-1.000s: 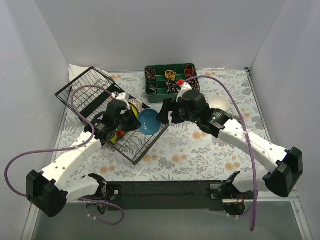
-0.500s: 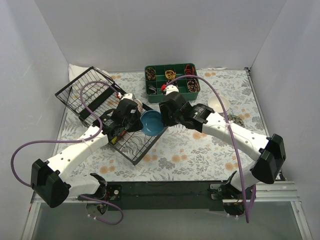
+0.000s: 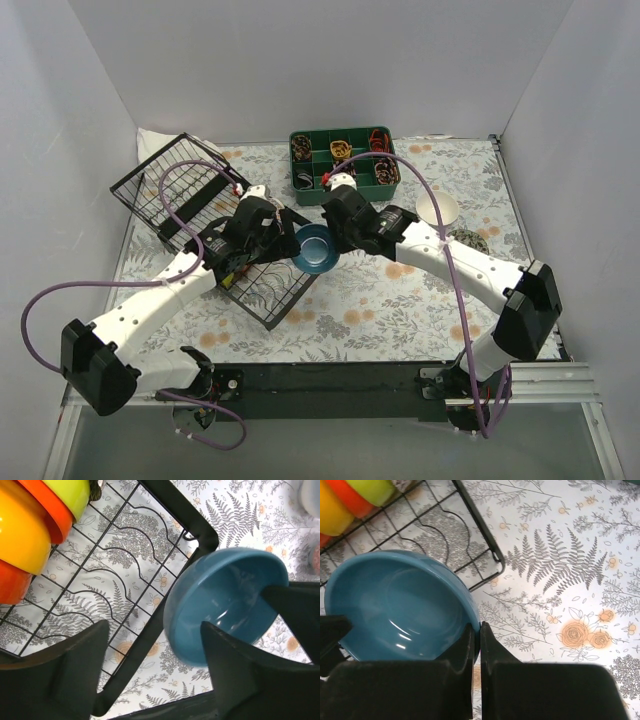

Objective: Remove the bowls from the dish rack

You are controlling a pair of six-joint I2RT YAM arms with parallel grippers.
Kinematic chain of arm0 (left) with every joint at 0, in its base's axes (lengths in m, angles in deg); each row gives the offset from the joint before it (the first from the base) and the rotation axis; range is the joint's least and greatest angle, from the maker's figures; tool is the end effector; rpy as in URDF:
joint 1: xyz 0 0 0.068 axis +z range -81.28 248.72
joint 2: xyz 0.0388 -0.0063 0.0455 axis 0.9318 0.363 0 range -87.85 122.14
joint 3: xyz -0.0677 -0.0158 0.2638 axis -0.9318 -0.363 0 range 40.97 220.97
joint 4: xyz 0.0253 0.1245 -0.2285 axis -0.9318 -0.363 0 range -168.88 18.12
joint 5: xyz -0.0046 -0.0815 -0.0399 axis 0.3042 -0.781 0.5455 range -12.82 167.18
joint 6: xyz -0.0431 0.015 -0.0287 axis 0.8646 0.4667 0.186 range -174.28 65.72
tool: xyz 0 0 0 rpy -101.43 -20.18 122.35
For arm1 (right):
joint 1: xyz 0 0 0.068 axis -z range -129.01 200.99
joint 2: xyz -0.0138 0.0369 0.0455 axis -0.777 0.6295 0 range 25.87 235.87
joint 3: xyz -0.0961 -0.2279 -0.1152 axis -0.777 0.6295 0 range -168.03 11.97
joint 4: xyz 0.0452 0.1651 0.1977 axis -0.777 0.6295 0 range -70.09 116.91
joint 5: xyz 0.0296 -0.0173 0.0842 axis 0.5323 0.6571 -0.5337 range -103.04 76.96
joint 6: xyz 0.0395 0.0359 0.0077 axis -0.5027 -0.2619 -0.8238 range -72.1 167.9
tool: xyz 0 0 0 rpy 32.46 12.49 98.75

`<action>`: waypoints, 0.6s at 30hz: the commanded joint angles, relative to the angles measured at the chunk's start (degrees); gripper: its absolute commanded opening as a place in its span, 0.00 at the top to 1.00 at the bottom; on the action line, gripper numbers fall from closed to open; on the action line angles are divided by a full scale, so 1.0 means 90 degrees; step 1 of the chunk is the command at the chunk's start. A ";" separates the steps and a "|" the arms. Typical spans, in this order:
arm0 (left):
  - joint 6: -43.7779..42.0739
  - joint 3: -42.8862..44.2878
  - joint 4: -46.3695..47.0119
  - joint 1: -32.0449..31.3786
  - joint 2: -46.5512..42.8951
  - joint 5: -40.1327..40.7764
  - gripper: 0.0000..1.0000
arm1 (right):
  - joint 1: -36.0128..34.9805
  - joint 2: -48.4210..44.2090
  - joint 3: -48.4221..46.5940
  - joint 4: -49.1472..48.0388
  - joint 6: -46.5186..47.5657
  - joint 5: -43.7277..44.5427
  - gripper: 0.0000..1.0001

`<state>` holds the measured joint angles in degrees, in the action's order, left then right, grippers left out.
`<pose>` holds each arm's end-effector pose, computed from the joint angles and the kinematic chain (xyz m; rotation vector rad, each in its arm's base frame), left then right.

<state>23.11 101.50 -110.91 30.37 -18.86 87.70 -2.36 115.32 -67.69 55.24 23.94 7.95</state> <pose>0.2002 -0.1501 0.3029 -0.9227 2.3340 -0.7033 0.2161 0.2690 0.3190 -0.4133 2.2705 0.2604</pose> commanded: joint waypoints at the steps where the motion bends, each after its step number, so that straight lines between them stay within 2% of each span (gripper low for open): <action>1: 0.0034 0.0257 0.0020 0.0013 -0.0419 0.0159 0.10 | 0.0574 -0.0407 0.0373 0.0020 -0.0013 0.0129 0.99; 4: 0.0054 0.0218 0.0049 0.0013 -0.0604 0.0178 0.02 | 0.1179 -0.0680 0.0695 0.0000 0.0055 -0.0056 0.99; 11: 0.0064 -0.0085 0.0264 0.0013 -0.0966 0.0266 0.02 | 0.2780 -0.1149 0.1340 -0.0195 0.0299 -0.0632 0.99; 18: 0.0064 -0.0290 0.0264 0.0013 -0.1181 0.0315 0.02 | 0.4294 -0.0887 0.1702 -0.0488 0.0436 -0.1501 0.99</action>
<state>23.72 100.19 -108.88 30.39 -27.74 88.82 31.35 106.60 -53.72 54.60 26.85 0.74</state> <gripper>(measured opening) 0.982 0.046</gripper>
